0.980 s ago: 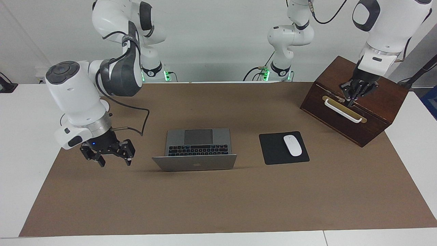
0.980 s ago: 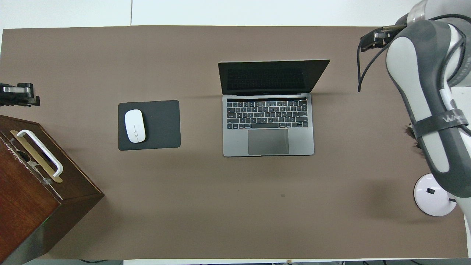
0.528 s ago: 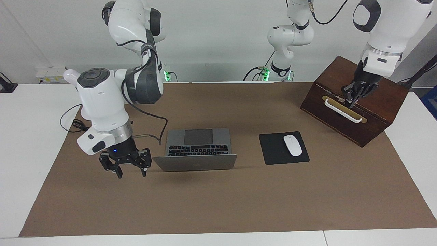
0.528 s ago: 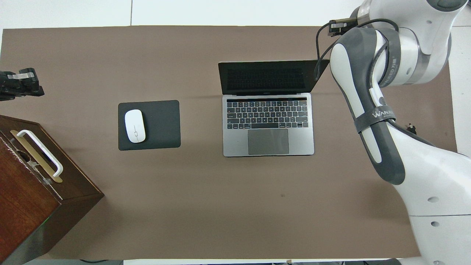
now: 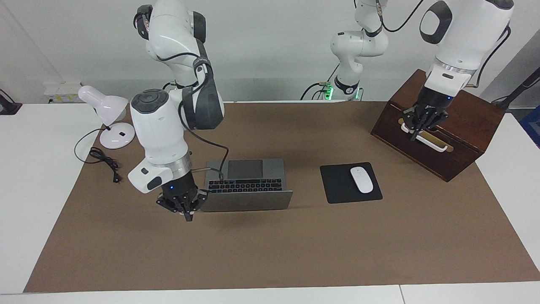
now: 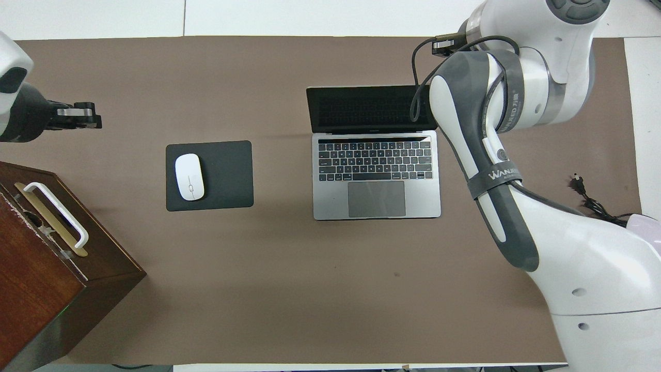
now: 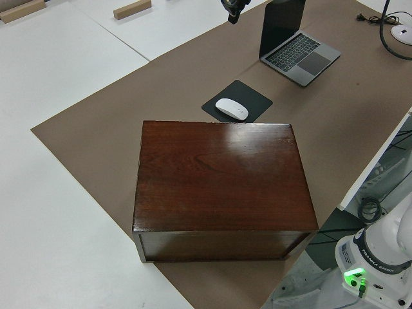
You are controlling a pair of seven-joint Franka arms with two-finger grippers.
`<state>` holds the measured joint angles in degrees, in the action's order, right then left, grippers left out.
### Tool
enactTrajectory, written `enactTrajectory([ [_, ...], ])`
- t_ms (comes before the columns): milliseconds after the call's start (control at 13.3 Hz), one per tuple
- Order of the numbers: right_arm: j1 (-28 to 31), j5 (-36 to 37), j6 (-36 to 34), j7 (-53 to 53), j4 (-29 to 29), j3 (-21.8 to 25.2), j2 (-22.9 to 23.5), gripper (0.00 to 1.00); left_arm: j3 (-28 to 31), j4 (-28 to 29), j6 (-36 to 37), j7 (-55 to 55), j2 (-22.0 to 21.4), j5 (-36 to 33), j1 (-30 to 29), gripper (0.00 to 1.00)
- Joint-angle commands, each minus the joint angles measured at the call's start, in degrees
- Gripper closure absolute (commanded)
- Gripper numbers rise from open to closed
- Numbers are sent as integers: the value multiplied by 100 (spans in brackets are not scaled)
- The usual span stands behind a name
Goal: Close laptop with both arms
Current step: 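Reach the right gripper to the laptop lid's top edge while the left gripper advances, then move the left gripper to the laptop's near corner while the right gripper holds the lid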
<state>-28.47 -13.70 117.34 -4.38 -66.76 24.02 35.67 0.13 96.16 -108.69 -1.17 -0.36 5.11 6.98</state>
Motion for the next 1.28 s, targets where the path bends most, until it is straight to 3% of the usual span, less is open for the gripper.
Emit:
enactTrajectory([
  [0, -376, -27, -124, -72, 6, 199, 10, 100, 57, 778, -572, 363, -350, 78, 329, 100],
  [226, -843, -54, -54, -107, -223, 402, 19, 100, 57, 1754, -1345, 337, -780, 78, 821, 100],
  [377, -1325, -141, -168, -107, -258, 839, 27, 100, 48, 2439, -2065, 267, -1053, 87, 1094, 100],
  [678, -1477, -528, -290, -124, -469, 965, -25, 100, 48, 3838, -3972, -734, -1537, 210, 1797, 100],
  [980, -1591, -687, -493, -282, -469, 1079, -25, 100, 48, 4506, -5342, -770, -1494, 210, 2351, 100],
  [1206, -1582, -695, -537, -309, -460, 1079, -25, 100, 48, 4780, -6346, -779, -1126, 210, 2737, 100],
])
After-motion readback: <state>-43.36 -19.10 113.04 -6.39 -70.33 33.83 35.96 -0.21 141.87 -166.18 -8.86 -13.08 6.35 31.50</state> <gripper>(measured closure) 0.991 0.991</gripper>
